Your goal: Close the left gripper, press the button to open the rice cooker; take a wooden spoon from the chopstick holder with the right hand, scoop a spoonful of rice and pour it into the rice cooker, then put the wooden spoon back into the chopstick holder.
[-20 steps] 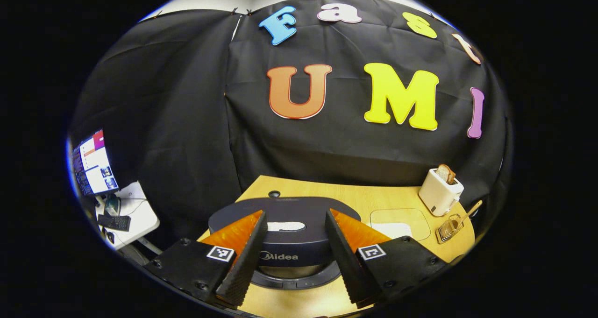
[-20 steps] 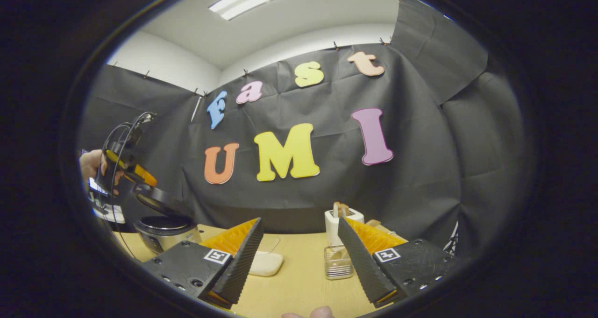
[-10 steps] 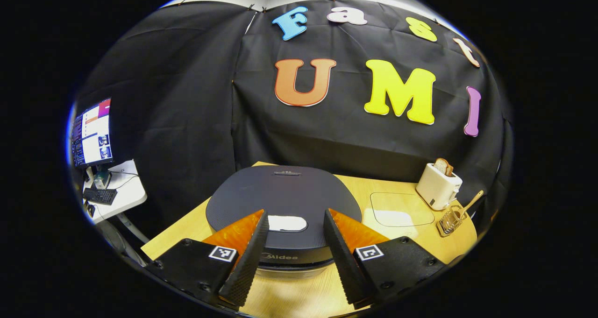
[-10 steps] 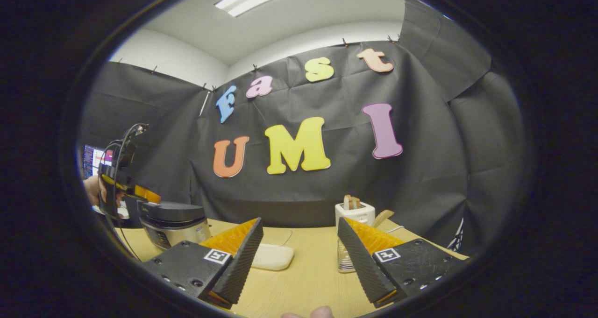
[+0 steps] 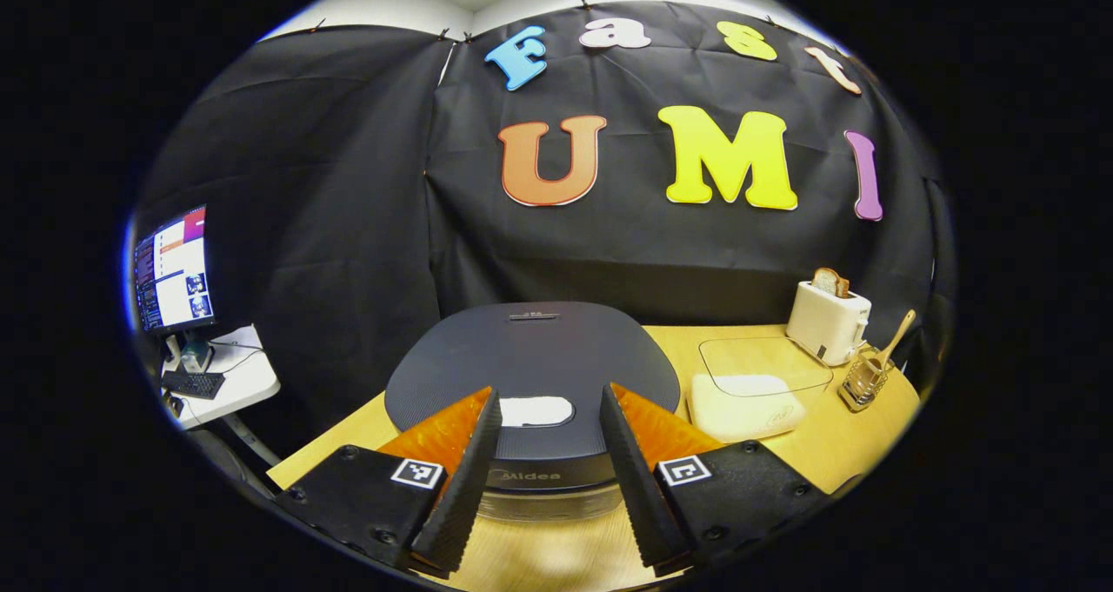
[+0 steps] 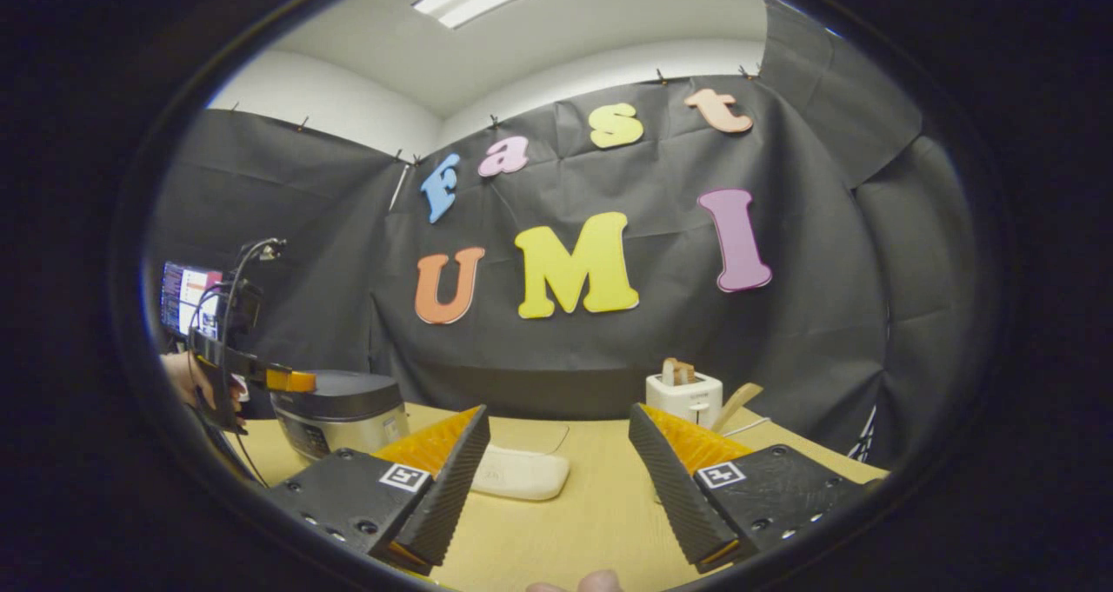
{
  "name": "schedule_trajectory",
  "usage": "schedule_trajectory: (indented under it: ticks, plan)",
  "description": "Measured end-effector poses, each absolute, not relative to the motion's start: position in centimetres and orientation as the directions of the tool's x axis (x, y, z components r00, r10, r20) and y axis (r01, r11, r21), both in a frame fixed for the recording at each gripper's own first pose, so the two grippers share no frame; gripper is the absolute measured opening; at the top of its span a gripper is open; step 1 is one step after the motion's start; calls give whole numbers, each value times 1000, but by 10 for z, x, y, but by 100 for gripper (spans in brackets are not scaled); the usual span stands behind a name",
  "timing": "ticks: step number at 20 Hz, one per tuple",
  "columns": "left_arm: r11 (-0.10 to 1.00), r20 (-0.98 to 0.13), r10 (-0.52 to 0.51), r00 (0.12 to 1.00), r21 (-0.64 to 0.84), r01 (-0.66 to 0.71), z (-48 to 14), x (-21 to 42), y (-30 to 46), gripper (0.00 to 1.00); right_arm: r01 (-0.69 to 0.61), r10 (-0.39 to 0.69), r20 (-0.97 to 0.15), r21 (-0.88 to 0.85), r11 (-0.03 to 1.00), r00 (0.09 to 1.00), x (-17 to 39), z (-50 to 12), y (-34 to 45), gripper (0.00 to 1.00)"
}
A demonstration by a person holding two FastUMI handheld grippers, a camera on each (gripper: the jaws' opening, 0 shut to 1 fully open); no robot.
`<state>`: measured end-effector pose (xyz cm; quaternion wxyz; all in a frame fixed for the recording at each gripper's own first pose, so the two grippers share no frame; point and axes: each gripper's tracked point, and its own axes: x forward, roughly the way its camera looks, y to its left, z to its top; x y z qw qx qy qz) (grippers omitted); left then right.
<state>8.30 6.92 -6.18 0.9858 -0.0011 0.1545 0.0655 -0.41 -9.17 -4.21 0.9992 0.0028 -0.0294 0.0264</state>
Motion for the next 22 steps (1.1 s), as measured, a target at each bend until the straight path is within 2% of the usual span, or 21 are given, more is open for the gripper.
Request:
schedule_trajectory:
  ticks: [1,4,5,10,11,12,13,14,15,16,17,18,22]
  plan:
    - [991,-292,131,947,33,-126,-62,82,68,75,-62,62,51,-5,998,997,-3,-46,-87,90]
    - [992,-273,123,954,52,-114,-63,82,69,74,-93,92,37,4,996,995,1,-51,-75,100]
    - [993,-267,118,956,46,-110,-63,84,70,74,-103,102,34,9,995,994,2,-52,-71,95]
    - [995,-261,94,961,4,-96,-64,82,70,72,-126,125,27,26,992,992,5,-57,-61,95]
    - [995,-264,90,960,-10,-96,-65,83,70,72,-128,127,23,37,991,992,4,-58,-60,91]
    - [995,-260,85,962,-20,-94,-64,83,71,72,-130,129,20,46,990,991,2,-61,-60,95]
    - [996,-260,80,962,-27,-90,-64,83,71,72,-131,131,18,52,990,991,0,-63,-59,95]
    - [995,-263,79,962,-36,-91,-64,82,70,71,-126,125,17,57,990,992,0,-66,-61,91]
    - [996,-268,80,960,-27,-91,-64,82,70,71,-124,124,8,64,990,992,-2,-69,-63,95]
    - [995,-267,87,960,-28,-98,-61,82,71,71,-128,128,-2,69,989,992,-2,-73,-62,91]
    - [994,-276,93,957,-34,-106,-60,84,73,70,-127,127,-8,69,990,992,-3,-75,-64,91]
    - [993,-278,97,956,-37,-111,-59,84,73,70,-118,119,-8,68,991,993,-3,-74,-70,95]
    - [995,-289,87,953,-18,-96,-58,84,72,69,-101,100,21,94,990,995,-4,-66,-81,95]
